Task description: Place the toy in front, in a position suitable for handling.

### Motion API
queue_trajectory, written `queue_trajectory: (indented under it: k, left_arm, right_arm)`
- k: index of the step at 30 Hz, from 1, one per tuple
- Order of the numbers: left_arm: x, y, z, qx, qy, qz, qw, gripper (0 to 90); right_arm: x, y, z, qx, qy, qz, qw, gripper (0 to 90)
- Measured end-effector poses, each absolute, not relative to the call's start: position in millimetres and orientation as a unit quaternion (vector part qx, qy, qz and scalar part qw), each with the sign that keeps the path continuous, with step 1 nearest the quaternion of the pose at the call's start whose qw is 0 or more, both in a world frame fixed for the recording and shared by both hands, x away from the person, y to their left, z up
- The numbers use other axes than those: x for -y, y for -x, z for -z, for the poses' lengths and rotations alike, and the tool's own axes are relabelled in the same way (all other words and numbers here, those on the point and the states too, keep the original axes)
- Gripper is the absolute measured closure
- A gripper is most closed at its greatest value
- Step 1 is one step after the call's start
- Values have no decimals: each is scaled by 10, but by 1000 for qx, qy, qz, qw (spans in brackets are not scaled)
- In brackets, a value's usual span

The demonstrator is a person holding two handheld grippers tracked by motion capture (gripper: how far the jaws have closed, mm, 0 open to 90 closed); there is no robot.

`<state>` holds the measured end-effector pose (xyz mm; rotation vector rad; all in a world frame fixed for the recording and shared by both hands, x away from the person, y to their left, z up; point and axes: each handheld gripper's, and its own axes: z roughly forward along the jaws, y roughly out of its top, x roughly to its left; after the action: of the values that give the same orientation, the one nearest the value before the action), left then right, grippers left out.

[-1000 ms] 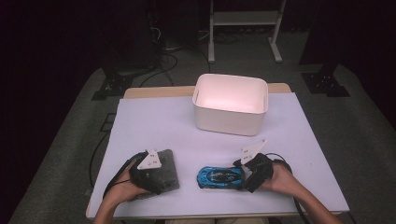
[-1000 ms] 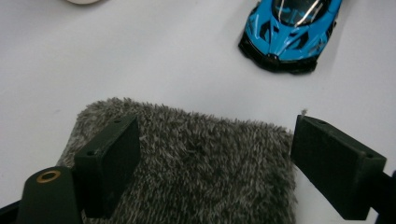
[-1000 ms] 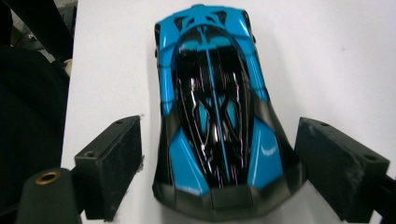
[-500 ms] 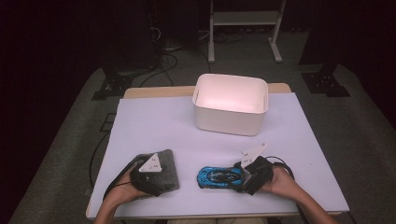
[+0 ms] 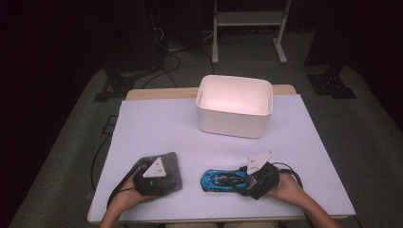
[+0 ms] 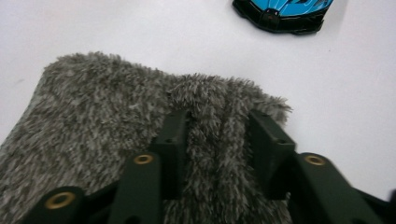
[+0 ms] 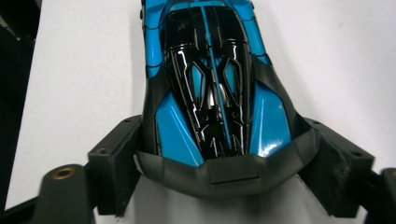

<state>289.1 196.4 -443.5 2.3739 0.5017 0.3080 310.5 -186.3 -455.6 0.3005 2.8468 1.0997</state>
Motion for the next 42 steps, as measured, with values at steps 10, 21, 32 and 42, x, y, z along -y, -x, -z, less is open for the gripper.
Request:
queue_trajectory:
  k: [10,21,32,42]
  left_arm:
    - [-2034,-2993,4217,-232,-879,-98,405,760]
    - [-1393,-3117,3878,-150,-880,-72,446,762]
    - [-638,-3159,4221,-90,-913,-15,398,698]
    - [-840,-3108,4262,-82,-919,-29,384,572]
  right_arm:
    - [1853,-3124,4570,-928,-89,-361,35,215]
    - [1844,-3137,4570,-928,-82,-362,30,220]
    - [1851,-3143,4578,-927,-77,-365,30,221]
    - [1854,-3146,4579,-927,-74,-366,30,223]
